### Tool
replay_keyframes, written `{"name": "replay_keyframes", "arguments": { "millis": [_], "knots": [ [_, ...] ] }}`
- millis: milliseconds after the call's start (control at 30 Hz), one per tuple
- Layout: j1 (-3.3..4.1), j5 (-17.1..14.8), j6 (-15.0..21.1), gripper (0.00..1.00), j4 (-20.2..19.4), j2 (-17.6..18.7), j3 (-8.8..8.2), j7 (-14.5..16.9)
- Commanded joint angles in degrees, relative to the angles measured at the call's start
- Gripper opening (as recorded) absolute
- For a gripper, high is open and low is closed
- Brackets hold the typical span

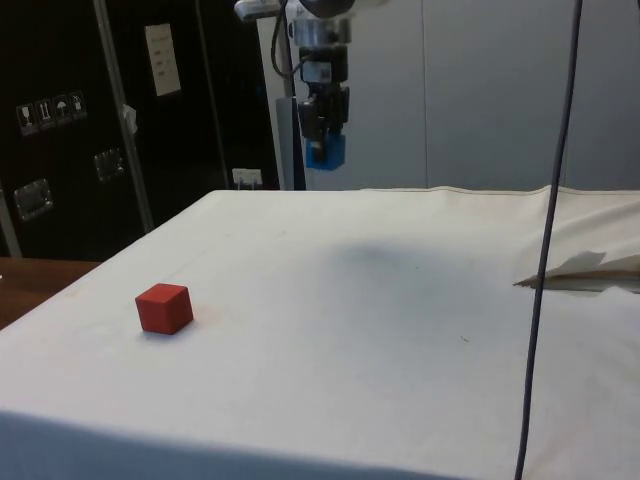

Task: Stack the two cubes.

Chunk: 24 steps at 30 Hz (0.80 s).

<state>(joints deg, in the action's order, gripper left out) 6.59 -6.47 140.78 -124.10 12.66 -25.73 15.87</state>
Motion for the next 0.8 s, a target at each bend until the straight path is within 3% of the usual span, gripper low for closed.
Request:
{"name": "replay_keyframes", "arguments": {
  "millis": [0, 200, 233, 267, 467, 500, 767],
  "knots": [
    [0.34, 0.74, -0.80, 0.03, 0.80, 0.29, -0.11, -1.15],
    [0.34, 0.52, -2.29, 0.03, 3.21, 0.63, 1.26, -2.52],
    [0.06, 0.06, -1.66, 0.03, 2.69, 0.34, 1.43, -1.89],
    [0.34, 0.52, -2.46, 0.03, 3.55, 0.69, 1.43, -2.64],
    [0.40, 0.34, -4.01, 0.03, 6.53, 1.60, 2.92, -4.07],
    [0.11, 0.06, -3.32, 0.03, 5.84, 1.20, 2.92, -3.32],
    [0.63, 0.57, -5.73, 0.03, 9.91, 2.98, 4.81, -6.25]
  ]
}}
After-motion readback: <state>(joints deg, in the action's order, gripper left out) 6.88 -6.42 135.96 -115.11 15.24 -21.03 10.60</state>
